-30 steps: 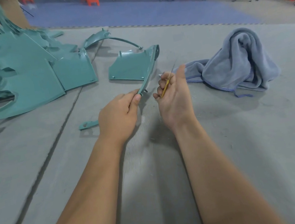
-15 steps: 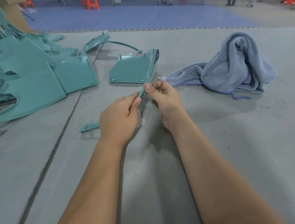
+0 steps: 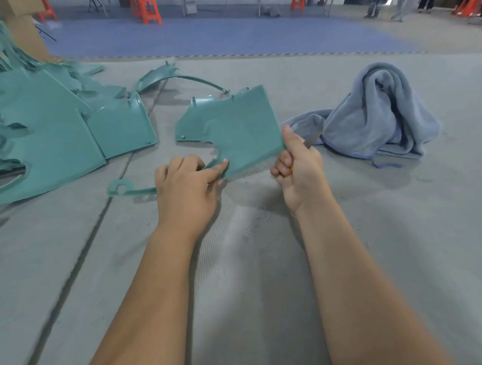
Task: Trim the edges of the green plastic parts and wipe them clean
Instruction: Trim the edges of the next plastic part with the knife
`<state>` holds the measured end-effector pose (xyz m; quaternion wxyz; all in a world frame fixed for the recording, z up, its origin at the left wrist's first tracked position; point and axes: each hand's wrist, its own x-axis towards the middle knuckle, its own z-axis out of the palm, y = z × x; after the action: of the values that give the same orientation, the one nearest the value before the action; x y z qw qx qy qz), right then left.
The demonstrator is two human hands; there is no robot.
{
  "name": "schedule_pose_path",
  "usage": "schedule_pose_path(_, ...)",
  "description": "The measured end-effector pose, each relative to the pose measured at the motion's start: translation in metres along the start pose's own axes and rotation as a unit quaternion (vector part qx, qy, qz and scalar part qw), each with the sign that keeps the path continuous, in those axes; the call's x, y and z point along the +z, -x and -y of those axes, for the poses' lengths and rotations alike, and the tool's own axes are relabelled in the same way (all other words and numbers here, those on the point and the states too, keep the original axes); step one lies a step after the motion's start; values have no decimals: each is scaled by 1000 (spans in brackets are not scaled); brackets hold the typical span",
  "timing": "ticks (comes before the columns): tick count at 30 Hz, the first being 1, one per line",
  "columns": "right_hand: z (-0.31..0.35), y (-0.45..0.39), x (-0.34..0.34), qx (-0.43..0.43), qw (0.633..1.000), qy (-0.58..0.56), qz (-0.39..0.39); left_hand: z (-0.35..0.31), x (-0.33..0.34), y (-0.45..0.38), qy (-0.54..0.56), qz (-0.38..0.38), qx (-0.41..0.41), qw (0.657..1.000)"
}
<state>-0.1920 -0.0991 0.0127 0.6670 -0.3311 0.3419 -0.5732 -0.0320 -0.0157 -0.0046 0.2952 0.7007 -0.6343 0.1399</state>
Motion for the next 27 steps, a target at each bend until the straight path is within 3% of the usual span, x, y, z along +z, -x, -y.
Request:
schedule_pose_path(4,-1,2,-1,-21,999,46,21,3,-2,-2,-8,-67,-5,998)
schedule_pose_path(8,0,5,5,-70,997,-32,29,0,-3,-3,60,-169,13,984)
schedule_pose_path(12,6,1,5,-135,988,-60,36,-5,-1,-2,191,-107,-83,972)
schedule_pose_path(13,6,1,5,-149,986,-53,47,-7,-2,-3,266,-79,-133,952)
schedule_pose_path(14,5,0,4,-157,985,-42,59,-10,-3,-5,364,-57,-195,909)
schedule_pose_path(16,1,0,1,-164,984,10,67,-13,-10,-11,568,-24,-310,762)
schedule_pose_path(18,-4,-1,-3,-191,972,120,59,-10,-14,-15,704,-13,-365,609)
schedule_pose_path(20,-10,-1,-3,-222,942,236,82,-4,-13,-17,755,-11,-387,530)
schedule_pose_path(23,-20,1,1,-222,902,342,143,0,-9,-17,766,-18,-379,519)
schedule_pose_path(25,-26,1,0,-210,875,405,161,-1,-9,-17,742,-29,-401,537)
schedule_pose_path(27,-29,-2,-3,-186,866,439,149,0,-9,-17,691,-28,-430,580)
